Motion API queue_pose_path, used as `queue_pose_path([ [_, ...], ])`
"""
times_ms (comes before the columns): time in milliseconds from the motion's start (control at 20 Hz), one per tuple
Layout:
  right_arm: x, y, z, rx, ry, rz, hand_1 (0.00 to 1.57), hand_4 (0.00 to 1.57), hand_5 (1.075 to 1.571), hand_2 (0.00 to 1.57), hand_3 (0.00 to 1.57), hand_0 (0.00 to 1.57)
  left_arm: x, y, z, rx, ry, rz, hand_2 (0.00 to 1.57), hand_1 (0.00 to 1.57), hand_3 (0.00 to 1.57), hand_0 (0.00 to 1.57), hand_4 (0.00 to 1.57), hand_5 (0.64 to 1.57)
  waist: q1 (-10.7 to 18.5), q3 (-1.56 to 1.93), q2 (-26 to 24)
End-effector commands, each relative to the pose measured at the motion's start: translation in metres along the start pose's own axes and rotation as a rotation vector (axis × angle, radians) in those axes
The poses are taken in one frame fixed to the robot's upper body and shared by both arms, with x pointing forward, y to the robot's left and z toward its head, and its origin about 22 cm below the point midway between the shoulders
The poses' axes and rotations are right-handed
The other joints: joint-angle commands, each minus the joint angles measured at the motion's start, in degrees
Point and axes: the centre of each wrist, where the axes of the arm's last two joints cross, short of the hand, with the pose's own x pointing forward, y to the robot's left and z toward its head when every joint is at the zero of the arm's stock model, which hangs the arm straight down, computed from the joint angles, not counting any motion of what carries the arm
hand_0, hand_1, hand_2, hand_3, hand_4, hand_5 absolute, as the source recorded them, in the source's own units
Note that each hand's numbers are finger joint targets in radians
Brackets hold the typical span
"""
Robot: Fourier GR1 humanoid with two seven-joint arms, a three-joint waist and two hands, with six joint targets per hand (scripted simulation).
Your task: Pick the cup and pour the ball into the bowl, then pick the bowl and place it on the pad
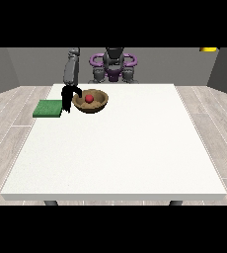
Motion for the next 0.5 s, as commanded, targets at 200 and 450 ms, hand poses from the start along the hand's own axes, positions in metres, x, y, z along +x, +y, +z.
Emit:
queue_pose_path([
  [200,0.007,-0.018,-0.017,-0.027,-0.074,-0.009,0.00,0.45,1.544,0.00,0.00,0.00,0.038,0.008,0.003,-0.009,-0.053,-0.009,0.00,0.00,0.00,0.00,1.01,1.542,1.4,0.09,3.9],
  [450,-0.014,0.030,-0.006,0.021,-0.019,0.015,0.00,0.44,1.547,0.00,0.00,0.00,0.006,0.015,0.014,0.022,-0.008,-0.002,0.00,0.00,0.00,0.00,1.02,1.536,-0.2,0.00,1.5],
])
